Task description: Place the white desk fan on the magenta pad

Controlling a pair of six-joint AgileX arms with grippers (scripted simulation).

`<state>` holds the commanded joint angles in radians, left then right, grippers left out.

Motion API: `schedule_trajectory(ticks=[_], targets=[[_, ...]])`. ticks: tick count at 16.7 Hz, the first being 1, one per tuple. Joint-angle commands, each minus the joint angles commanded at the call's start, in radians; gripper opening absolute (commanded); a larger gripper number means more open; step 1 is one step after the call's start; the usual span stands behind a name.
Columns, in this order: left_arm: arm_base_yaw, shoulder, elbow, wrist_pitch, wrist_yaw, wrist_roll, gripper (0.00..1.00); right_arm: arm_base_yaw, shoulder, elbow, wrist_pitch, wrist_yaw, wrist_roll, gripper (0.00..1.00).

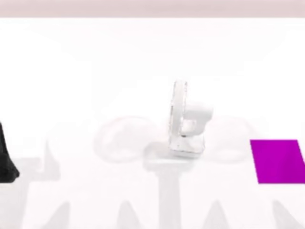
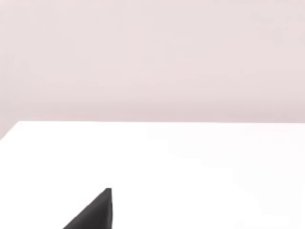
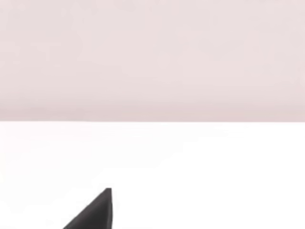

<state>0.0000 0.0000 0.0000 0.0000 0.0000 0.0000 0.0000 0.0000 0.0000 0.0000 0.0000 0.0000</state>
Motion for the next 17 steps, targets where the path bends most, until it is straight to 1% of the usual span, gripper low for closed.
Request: schedule_trajectory(ticks=[4,8,12,15,17], targets=[[0.000,0.000,0.000,0.000,0.000,0.000,1.00,0.003,0.027,0.021,-0.025,0.007,0.002,1.00],[0.000,0.000,0.000,0.000,0.000,0.000,1.00,0.027,0.187,0.167,-0.168,0.047,0.026,1.00],[0.000,0.000,0.000,0.000,0.000,0.000,1.00,0.075,0.446,0.451,-0.376,0.100,0.097,1.00],[0.000,0.000,0.000,0.000,0.000,0.000,1.00,0.126,0.675,0.740,-0.540,0.132,0.185,1.00],[0.000,0.000,0.000,0.000,0.000,0.000,1.00,0.170,0.836,0.958,-0.648,0.146,0.259,1.00]])
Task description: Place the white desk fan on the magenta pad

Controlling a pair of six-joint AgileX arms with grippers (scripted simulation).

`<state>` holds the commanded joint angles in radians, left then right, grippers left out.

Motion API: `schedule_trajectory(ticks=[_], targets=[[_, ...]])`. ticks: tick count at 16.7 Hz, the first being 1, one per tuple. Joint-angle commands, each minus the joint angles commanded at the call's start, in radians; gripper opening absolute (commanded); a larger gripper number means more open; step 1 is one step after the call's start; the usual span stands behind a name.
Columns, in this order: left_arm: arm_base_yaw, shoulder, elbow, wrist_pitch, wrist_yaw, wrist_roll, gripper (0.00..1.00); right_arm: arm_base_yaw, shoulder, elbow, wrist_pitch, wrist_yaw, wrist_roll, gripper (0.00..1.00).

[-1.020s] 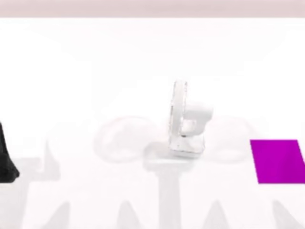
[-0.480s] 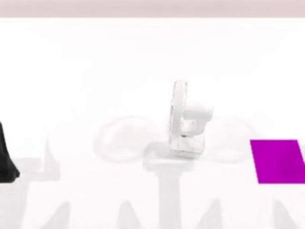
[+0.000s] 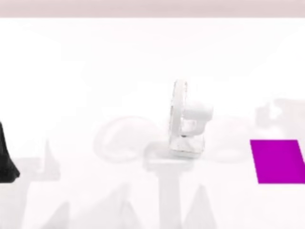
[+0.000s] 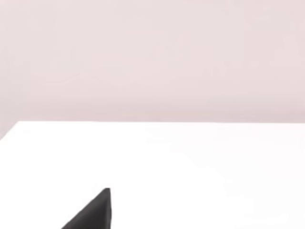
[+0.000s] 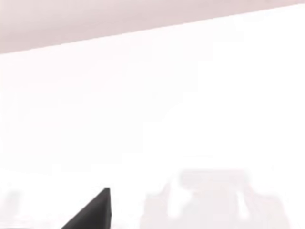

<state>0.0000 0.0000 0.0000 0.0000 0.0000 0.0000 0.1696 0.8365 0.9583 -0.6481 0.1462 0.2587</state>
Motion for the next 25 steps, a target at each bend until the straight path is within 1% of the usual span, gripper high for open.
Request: schedule_trajectory(ticks=[2,5,9,13,17,20,22,25], targets=[[0.000,0.000,0.000,0.000,0.000,0.000,1.00,0.050,0.167,0.230,-0.106,0.007,0.082,1.00],[0.000,0.000,0.000,0.000,0.000,0.000,1.00,0.134,0.424,0.577,-0.263,0.005,0.210,1.00],[0.000,0.000,0.000,0.000,0.000,0.000,1.00,0.254,0.772,0.995,-0.473,-0.013,0.367,1.00],[0.000,0.000,0.000,0.000,0.000,0.000,1.00,0.367,1.108,1.310,-0.687,-0.036,0.484,1.00],[0.000,0.000,0.000,0.000,0.000,0.000,1.00,0.457,1.381,1.500,-0.881,-0.055,0.552,1.00],[0.000,0.000,0.000,0.000,0.000,0.000,1.00,0.499,1.509,1.572,-0.982,-0.064,0.574,1.00],[0.000,0.000,0.000,0.000,0.000,0.000,1.00,0.513,1.548,1.591,-1.015,-0.067,0.579,1.00],[0.000,0.000,0.000,0.000,0.000,0.000,1.00,0.514,1.551,1.593,-1.018,-0.068,0.580,1.00]])
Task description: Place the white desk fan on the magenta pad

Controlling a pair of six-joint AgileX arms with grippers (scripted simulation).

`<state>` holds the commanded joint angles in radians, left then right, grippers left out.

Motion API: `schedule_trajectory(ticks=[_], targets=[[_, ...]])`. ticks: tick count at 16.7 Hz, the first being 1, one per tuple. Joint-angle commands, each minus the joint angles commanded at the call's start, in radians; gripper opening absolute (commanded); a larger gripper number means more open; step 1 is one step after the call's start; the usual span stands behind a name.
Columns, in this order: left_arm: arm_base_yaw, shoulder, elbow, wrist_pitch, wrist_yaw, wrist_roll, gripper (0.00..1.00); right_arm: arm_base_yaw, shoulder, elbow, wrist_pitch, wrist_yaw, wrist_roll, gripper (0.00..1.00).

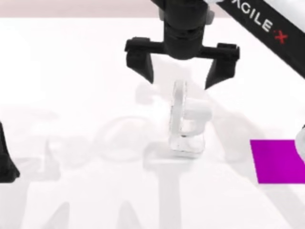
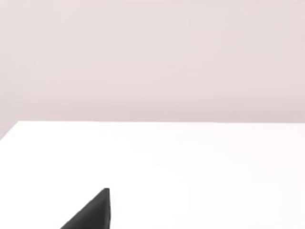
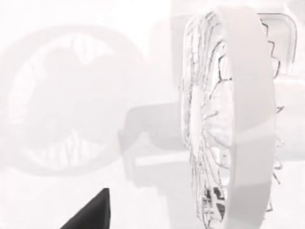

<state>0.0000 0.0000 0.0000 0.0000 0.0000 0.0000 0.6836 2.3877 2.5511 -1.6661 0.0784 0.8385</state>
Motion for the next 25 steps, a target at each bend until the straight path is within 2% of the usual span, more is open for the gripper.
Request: schedule_trajectory(ticks=[5,12,17,25], targets=[[0.000,0.000,0.000,0.000,0.000,0.000,1.00,-0.004,-0.010,-0.042,0.038,0.000,-0.004,1.00],[0.000,0.000,0.000,0.000,0.000,0.000,1.00,-0.006,-0.073,-0.322,0.246,-0.001,-0.007,1.00],[0.000,0.000,0.000,0.000,0.000,0.000,1.00,-0.006,-0.077,-0.340,0.264,-0.001,-0.007,1.00],[0.000,0.000,0.000,0.000,0.000,0.000,1.00,-0.006,-0.077,-0.340,0.264,-0.001,-0.007,0.40]])
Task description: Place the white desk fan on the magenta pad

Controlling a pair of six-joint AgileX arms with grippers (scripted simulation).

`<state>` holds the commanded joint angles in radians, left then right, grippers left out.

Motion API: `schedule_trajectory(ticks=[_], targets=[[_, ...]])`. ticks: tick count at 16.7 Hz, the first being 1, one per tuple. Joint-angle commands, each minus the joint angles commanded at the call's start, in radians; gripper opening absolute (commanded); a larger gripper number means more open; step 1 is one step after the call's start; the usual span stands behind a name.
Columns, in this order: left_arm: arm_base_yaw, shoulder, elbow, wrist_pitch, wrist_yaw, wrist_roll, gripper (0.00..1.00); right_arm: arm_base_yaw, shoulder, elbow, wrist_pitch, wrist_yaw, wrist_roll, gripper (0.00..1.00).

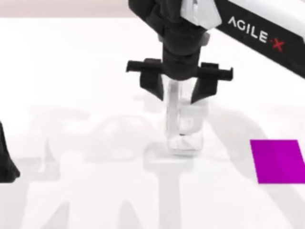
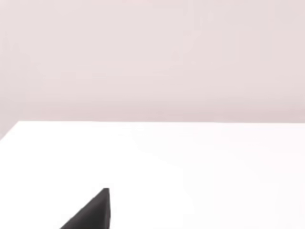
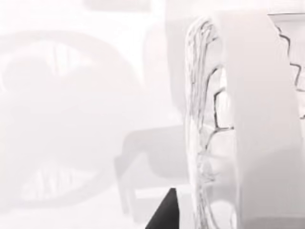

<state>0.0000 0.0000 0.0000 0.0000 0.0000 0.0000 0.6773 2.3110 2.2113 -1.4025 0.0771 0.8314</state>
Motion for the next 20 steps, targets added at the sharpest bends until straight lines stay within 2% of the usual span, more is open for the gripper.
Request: schedule_trajectory(ticks=[5,6,15,20], targets=[[0.000,0.000,0.000,0.000,0.000,0.000,1.00,0.000,0.000,0.000,0.000,0.000,0.000,0.02],[0.000,0.000,0.000,0.000,0.000,0.000,1.00,0.000,0.000,0.000,0.000,0.000,0.000,0.00],[0.000,0.000,0.000,0.000,0.000,0.000,1.00,0.000,-0.007,0.001,-0.003,0.000,0.000,0.00],[0.000,0.000,0.000,0.000,0.000,0.000,1.00,0.004,0.044,0.164,-0.120,-0.001,0.004,0.00]])
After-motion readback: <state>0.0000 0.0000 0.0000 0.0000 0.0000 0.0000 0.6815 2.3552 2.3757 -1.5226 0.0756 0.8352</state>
